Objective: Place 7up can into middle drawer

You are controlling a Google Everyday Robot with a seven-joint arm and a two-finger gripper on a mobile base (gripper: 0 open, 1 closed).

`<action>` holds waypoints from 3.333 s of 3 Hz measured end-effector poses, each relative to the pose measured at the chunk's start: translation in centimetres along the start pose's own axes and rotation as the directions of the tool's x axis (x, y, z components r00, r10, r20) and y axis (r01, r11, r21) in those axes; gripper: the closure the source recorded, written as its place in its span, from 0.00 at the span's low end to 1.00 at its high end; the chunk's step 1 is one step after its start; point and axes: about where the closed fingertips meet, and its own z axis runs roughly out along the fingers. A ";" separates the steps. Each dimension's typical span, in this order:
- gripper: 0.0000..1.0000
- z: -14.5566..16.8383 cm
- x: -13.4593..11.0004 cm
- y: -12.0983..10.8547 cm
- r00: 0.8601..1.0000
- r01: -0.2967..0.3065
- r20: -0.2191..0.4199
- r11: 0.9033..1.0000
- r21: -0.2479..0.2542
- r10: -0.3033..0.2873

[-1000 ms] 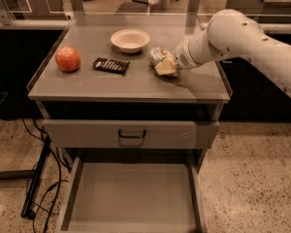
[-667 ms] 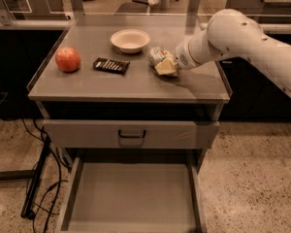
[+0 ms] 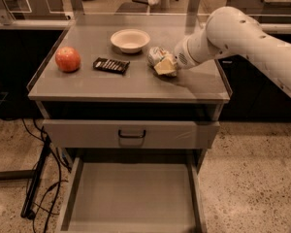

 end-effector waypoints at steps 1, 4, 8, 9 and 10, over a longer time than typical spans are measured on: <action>1.00 -3.9 0.2 0.1 0.999 0.000 0.041 1.000 -0.007 0.001; 1.00 -14.9 2.2 1.8 0.991 -0.007 0.132 1.000 -0.030 0.010; 1.00 -16.5 9.4 14.7 0.986 0.051 0.167 0.988 -0.146 -0.026; 1.00 -16.1 11.1 18.9 0.980 0.095 0.191 0.980 -0.178 -0.060; 1.00 -13.5 12.9 21.2 0.972 0.114 0.226 0.974 -0.195 -0.069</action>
Offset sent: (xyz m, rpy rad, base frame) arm -0.0623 -0.0682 0.0778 0.1020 -0.0679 0.0187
